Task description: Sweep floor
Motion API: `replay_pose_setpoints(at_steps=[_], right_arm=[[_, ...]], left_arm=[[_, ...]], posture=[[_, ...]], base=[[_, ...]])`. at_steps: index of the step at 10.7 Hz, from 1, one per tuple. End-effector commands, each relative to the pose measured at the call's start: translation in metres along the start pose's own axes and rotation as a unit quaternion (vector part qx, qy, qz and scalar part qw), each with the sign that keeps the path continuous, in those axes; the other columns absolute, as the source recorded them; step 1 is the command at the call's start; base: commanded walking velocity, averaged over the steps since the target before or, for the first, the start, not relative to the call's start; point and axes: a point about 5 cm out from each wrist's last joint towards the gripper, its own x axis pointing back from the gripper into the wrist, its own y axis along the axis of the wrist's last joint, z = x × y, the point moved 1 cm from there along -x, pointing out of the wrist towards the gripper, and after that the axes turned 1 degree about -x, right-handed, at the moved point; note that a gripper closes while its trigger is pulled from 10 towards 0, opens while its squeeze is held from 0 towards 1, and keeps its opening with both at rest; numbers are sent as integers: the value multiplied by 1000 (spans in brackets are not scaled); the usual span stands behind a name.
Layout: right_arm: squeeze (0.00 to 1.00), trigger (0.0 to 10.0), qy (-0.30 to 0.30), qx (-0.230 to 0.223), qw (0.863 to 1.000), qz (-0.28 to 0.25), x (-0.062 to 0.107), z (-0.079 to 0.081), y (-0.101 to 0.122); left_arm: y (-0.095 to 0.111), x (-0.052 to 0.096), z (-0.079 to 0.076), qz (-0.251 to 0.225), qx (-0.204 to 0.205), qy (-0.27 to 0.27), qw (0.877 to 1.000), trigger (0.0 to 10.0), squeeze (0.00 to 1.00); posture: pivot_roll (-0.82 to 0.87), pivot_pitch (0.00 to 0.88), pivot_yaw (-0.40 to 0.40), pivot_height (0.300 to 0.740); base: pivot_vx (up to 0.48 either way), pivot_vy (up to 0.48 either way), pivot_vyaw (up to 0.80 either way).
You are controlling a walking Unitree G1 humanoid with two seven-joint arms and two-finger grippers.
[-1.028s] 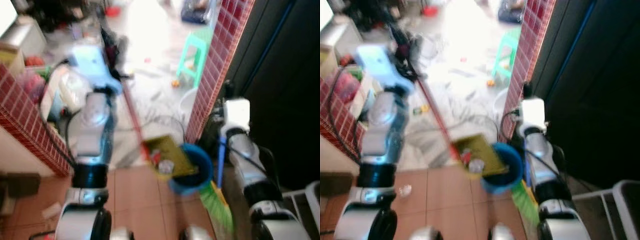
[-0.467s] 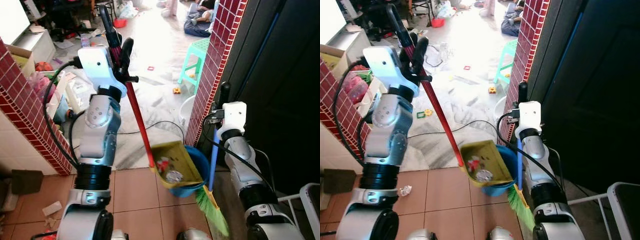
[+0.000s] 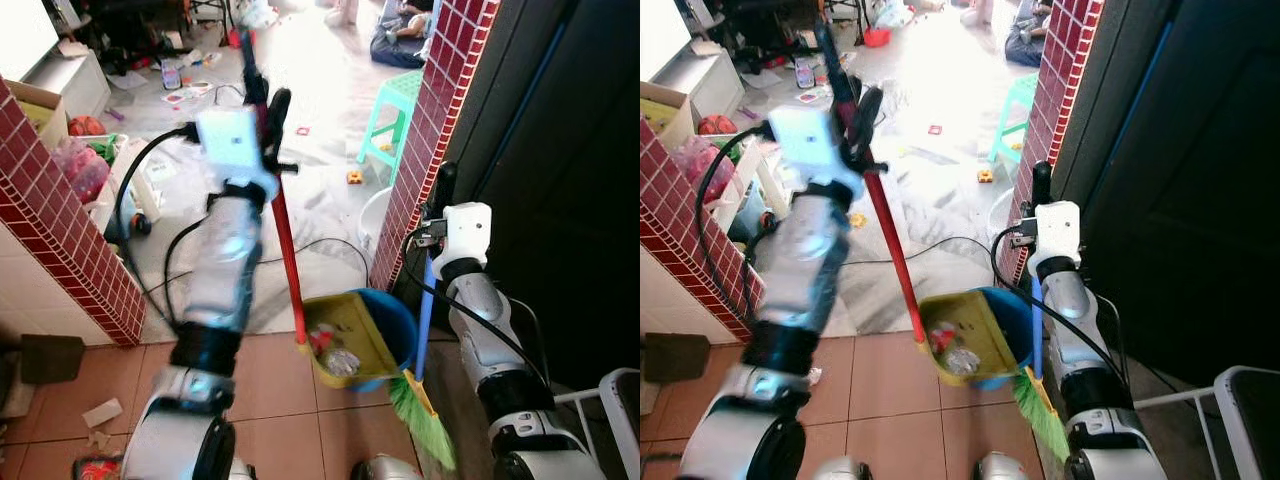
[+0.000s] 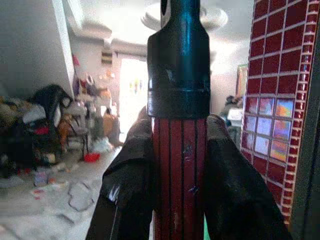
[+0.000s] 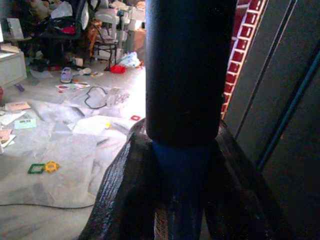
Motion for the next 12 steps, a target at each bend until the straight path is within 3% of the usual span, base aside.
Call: replay_pose_setpoints(at_steps=[1, 3, 5, 8, 9, 12], right_arm=[[0, 10000, -3, -13, 1000, -21, -1, 0, 10], [0, 10000, 0, -8, 1000, -21, 1, 0, 10], [0, 10000, 0, -6, 1000, -23, 2, 1, 11], [0, 10000, -4, -4, 1000, -23, 3, 1, 11], [0, 10000, -7, -4, 1000, -22, 4, 1, 11], [0, 10000, -8, -4, 1000, -22, 4, 1, 11]], left_arm=[[24, -12, -9, -65, -34, -5, 997, 10000, 0], [37, -25, -34, -105, -34, -19, 994, 10000, 0], [40, -27, -60, -124, -25, -48, 991, 10000, 0], [27, -8, -107, -138, -45, -153, 977, 10000, 0], [19, 5, -123, -151, -73, -209, 963, 10000, 0], [16, 20, -147, -153, -44, -270, 950, 10000, 0]], posture=[[-49, 0, 6, 740], [-49, 0, 6, 740], [-65, 0, 11, 740], [-63, 0, 22, 740], [-63, 0, 25, 740], [-60, 0, 23, 740]], base=[[0, 0, 0], [0, 0, 0], [0, 0, 0], [0, 0, 0], [0, 0, 0], [0, 0, 0]])
